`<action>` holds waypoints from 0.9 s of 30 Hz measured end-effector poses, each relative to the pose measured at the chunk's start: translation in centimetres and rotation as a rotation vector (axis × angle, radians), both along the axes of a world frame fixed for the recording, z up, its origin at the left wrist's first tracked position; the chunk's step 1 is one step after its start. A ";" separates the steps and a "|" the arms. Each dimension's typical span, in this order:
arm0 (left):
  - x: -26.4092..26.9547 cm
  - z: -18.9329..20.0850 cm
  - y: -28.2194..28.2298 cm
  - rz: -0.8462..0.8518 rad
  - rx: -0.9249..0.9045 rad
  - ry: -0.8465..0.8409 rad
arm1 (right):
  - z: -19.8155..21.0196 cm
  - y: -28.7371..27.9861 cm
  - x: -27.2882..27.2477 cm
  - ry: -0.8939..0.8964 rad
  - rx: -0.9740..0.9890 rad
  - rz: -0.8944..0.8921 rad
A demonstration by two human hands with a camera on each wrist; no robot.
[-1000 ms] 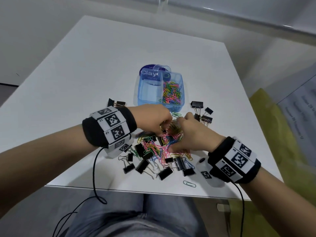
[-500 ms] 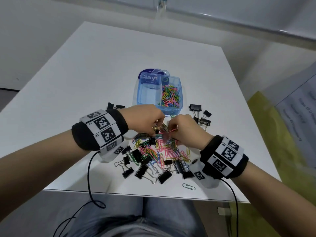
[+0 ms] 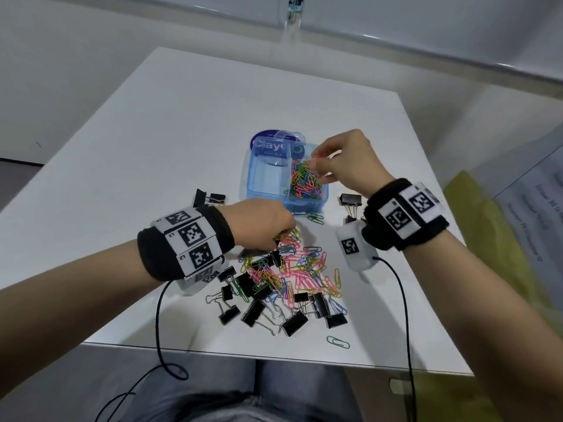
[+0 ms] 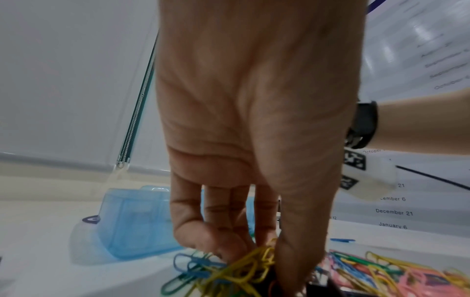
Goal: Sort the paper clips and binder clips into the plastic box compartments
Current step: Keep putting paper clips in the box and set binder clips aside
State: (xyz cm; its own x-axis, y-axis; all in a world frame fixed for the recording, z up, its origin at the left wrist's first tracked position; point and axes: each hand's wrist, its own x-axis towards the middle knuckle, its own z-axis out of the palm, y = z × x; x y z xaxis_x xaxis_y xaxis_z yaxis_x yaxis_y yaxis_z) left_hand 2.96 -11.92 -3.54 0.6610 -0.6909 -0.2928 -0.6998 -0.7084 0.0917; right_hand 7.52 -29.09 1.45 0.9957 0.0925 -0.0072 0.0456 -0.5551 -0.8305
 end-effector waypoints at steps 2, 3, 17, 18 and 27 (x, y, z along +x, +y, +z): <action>-0.1 0.0 0.1 0.004 -0.022 0.012 | -0.8 0.0 0.4 0.005 -0.102 0.006; -0.1 0.0 0.2 0.005 -0.041 0.016 | -1.0 -0.1 0.3 -0.021 -0.164 -0.002; 0.7 0.2 1.7 0.180 -0.379 0.175 | -4.7 -0.9 -9.3 0.308 -0.717 0.414; 0.8 0.1 1.8 0.189 -0.368 0.173 | -4.9 -0.3 -9.1 0.257 -0.680 0.430; 0.7 0.2 1.0 0.275 -0.244 0.004 | -5.1 1.1 -8.0 0.189 -0.761 0.451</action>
State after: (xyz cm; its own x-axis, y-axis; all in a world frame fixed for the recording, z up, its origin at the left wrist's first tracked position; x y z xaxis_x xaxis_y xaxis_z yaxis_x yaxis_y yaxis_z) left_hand 3.63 -10.93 -3.37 0.8308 -0.5376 -0.1438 -0.4859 -0.8267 0.2836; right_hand -0.44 -28.01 -3.63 0.8422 0.3767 -0.3857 0.2916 -0.9200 -0.2619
